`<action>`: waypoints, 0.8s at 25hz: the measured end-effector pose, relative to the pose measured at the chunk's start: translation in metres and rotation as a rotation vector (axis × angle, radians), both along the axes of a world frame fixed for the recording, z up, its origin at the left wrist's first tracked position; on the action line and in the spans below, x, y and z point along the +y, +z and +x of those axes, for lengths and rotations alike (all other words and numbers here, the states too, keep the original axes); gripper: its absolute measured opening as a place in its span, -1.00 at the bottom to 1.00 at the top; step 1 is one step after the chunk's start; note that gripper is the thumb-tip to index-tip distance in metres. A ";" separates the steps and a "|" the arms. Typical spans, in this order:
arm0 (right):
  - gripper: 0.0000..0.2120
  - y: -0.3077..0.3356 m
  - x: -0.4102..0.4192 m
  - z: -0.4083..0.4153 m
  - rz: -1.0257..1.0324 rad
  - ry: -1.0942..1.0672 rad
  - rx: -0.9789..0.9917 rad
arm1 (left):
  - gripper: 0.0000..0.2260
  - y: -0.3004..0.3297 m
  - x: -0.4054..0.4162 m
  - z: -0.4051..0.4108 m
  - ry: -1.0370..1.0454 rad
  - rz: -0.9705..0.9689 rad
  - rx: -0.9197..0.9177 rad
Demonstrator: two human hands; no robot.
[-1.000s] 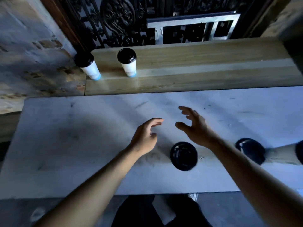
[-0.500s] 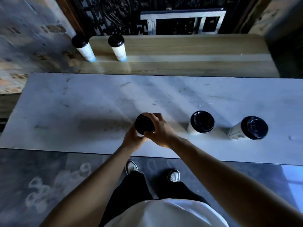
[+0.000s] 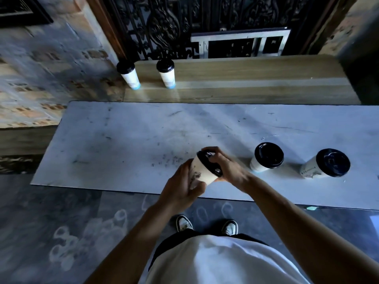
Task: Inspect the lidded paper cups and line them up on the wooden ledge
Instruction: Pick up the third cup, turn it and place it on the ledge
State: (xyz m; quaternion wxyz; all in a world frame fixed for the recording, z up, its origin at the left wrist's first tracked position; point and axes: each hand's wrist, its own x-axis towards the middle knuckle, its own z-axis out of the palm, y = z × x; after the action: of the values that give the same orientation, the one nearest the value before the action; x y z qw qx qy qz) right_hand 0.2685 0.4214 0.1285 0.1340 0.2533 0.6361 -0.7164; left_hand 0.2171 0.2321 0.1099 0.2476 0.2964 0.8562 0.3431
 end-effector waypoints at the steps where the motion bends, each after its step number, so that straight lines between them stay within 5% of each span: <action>1: -0.62 0.002 -0.001 -0.001 0.062 -0.013 -0.023 | -0.19 0.005 0.003 0.002 -0.002 -0.023 0.032; 4: -0.69 0.004 0.002 -0.003 0.200 -0.038 -0.046 | -0.24 0.015 0.015 0.004 0.028 -0.065 0.032; 15: -0.68 0.014 0.011 -0.008 -0.077 -0.191 0.196 | -0.41 0.040 0.045 -0.012 -0.023 -0.250 0.153; 20: -0.68 0.024 0.018 -0.023 0.108 -0.067 0.170 | -0.34 0.042 0.049 -0.018 0.031 -0.215 0.104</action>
State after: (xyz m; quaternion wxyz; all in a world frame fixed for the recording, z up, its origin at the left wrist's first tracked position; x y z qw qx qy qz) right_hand 0.2455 0.4399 0.1523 0.0415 0.2196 0.6738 -0.7043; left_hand 0.1987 0.2812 0.1515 0.2277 0.2724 0.9042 0.2372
